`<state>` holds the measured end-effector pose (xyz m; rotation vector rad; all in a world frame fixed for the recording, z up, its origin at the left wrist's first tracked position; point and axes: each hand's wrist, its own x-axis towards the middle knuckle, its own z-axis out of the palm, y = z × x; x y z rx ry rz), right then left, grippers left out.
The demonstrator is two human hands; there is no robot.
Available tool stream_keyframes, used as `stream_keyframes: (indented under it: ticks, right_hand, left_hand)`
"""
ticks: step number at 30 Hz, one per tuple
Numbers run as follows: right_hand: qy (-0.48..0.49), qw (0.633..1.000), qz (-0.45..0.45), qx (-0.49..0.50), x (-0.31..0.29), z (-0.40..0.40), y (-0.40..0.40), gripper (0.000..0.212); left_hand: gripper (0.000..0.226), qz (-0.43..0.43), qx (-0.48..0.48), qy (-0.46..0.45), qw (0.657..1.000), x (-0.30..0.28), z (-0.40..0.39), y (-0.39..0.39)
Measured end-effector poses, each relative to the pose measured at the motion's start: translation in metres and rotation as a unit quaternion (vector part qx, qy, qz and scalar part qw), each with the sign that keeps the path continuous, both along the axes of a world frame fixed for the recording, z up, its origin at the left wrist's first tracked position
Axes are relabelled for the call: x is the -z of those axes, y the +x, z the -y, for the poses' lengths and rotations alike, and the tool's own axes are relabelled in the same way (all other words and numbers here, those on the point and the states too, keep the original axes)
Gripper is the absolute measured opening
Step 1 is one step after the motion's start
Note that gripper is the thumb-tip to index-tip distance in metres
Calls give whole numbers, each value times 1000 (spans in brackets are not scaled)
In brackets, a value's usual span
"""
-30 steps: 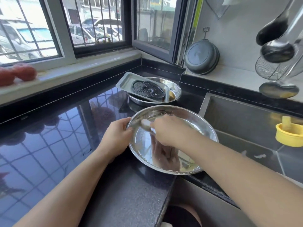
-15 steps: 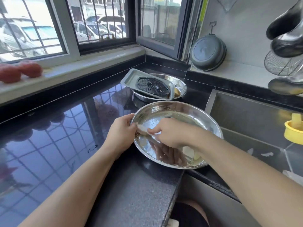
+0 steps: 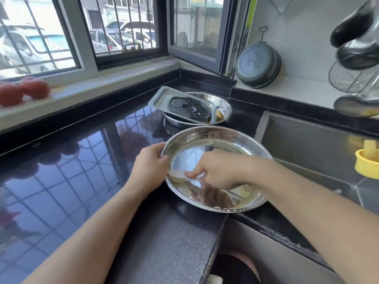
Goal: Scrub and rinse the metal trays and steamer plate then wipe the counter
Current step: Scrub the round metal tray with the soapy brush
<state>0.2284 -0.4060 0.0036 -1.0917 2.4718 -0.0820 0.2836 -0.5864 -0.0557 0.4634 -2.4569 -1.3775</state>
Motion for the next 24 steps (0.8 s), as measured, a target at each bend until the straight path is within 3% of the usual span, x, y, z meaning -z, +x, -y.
stream_keyframes:
  ticks: [2,5,9,12,14,19,24]
  right_hand:
    - [48,996,69,-23,-13,-23,-3,38]
    - [90,991,100,-31,-25,-41,-6,37]
    - [-17,999,41,12,2,-8,-10,40]
    - [-33,996,85,22,3,-13,-13,32]
    - [25,991,135,-5,-8,-38,-12,30]
    - [173,982,77,22,-41,-82,-25,37]
    - [51,997,45,-37,-8,-25,-21,40]
  left_hand:
    - [42,0,1,1,1000,-1,-1,0]
    - [42,-2,4,5,1000,-2,-1,0]
    - [43,-1,1,-4,1000,-2,0,1]
    - [42,-1,1,-5,1000,-3,-1,1]
    - [42,-4,3,-5,1000,-4,-2,1]
    - [38,-4,7,-1,1000,-4,-2,1]
    - [38,2,-3,-4,1000,-4,-2,3]
